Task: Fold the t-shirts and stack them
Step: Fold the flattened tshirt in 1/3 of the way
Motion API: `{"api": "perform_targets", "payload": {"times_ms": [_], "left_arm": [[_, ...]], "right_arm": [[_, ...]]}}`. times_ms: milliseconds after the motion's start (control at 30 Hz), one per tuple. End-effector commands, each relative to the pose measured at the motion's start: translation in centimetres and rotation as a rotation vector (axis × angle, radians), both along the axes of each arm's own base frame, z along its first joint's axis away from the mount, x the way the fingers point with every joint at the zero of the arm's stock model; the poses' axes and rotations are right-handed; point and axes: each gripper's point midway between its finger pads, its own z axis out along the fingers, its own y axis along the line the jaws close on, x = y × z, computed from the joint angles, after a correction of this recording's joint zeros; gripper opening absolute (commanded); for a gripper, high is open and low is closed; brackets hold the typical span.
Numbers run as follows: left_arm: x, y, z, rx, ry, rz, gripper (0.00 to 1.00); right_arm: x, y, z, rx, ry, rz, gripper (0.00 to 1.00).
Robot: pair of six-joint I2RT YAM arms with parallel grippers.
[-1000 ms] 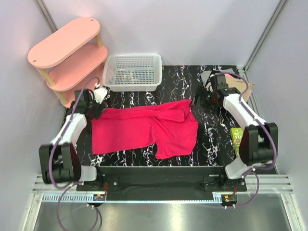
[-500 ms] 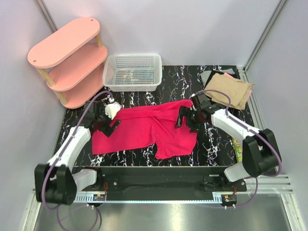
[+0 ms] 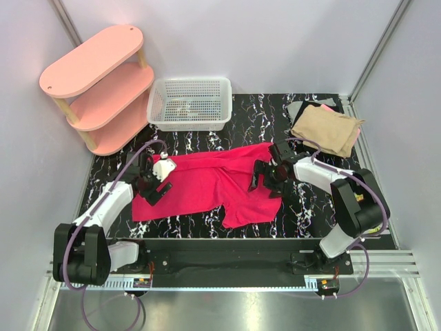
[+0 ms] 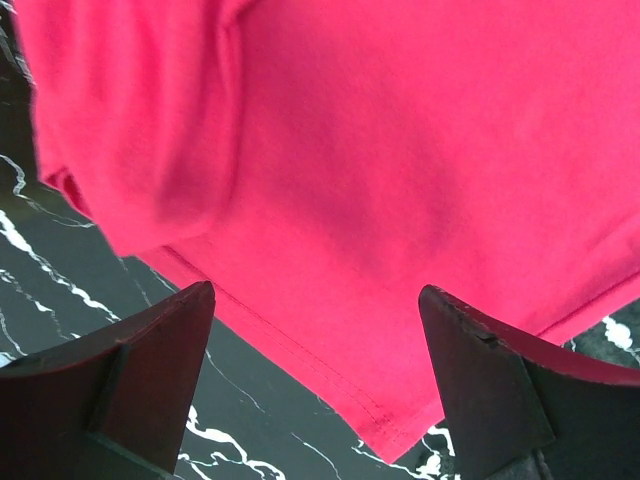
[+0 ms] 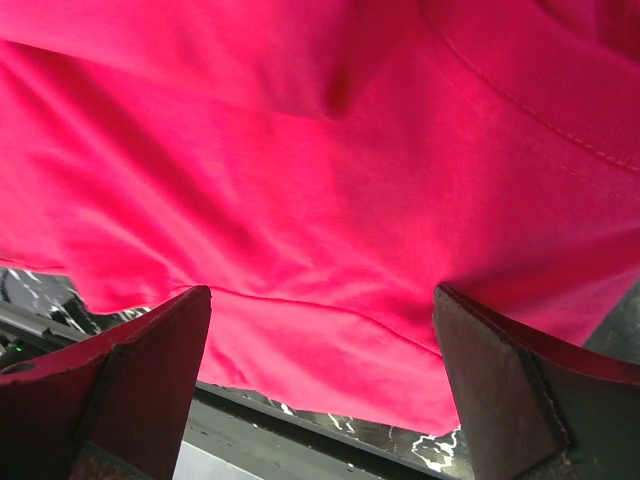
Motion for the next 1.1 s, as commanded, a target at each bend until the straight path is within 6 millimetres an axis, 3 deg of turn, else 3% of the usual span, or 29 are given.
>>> {"api": "perform_targets", "payload": {"times_ms": [0, 233, 633, 833, 967, 1067], "left_arm": [[0.1, 0.3, -0.4, 0.032, -0.012, -0.045, 0.88], [-1.3, 0.5, -2.7, 0.102, 0.046, -0.104, 0.87], [-4.6, 2.1, -6.0, 0.214, 0.148, -0.164, 0.79], [-7.0, 2.9, -4.6, 0.257, 0.158, -0.226, 0.78], [-7.9, 2.2, -2.5, 0.215, 0.129, -0.249, 0.78], [-6.6, 1.9, -0.2, 0.208, 0.072, -0.236, 0.78]], "right_arm": [[-0.7, 0.4, -1.3, 0.028, 0.024, 0.002, 1.0], [-4.3, -0.7, -3.1, 0.027, 0.095, -0.013, 1.0], [-9.5, -2.1, -2.2, 0.038, 0.12, -0.042, 1.0], [-11.3, -2.8, 0.2, 0.052, 0.099, -0.074, 1.0], [-10.2, -2.7, 2.4, 0.062, 0.031, -0.085, 1.0], [-8.7, -2.2, 3.8, 0.057, 0.002, -0.065, 1.0]]}}
